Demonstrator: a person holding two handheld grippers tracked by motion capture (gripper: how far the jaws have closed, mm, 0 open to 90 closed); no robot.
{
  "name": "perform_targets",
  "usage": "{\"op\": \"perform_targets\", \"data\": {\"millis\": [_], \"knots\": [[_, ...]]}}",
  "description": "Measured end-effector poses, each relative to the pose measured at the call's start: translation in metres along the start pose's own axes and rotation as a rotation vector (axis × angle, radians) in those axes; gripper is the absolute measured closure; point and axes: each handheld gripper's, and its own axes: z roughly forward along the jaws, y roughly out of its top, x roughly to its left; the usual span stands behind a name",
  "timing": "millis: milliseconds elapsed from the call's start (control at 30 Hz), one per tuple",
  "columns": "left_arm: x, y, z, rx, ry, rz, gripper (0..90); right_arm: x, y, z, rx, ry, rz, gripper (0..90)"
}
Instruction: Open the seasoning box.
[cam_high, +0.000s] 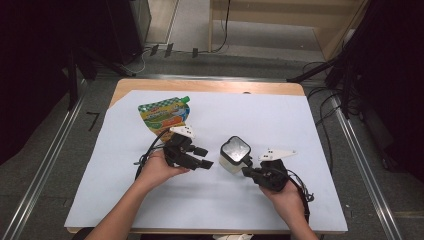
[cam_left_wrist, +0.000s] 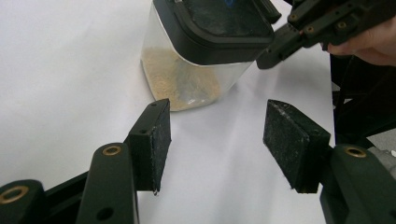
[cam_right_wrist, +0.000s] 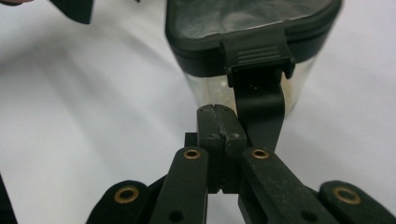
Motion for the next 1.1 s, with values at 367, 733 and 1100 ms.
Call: {"op": "perform_targets", "data": {"millis": [367, 733, 1100], "knots": [[-0.003, 0.001, 0.006, 0.001, -0.023, 0.016, 35.9, -0.025, 0.0, -0.009, 0.0, -0.037, 0.044, 90.0], [-0.002, 0.013, 0.021, 0.002, -0.056, 0.027, 30.1, -0.048, 0.006, -0.01, -0.006, -0.048, 0.067, 90.0], [-0.002, 0.028, 0.032, 0.007, -0.071, 0.045, 23.3, -0.053, 0.013, -0.02, -0.022, -0.079, 0.061, 90.0]]}}
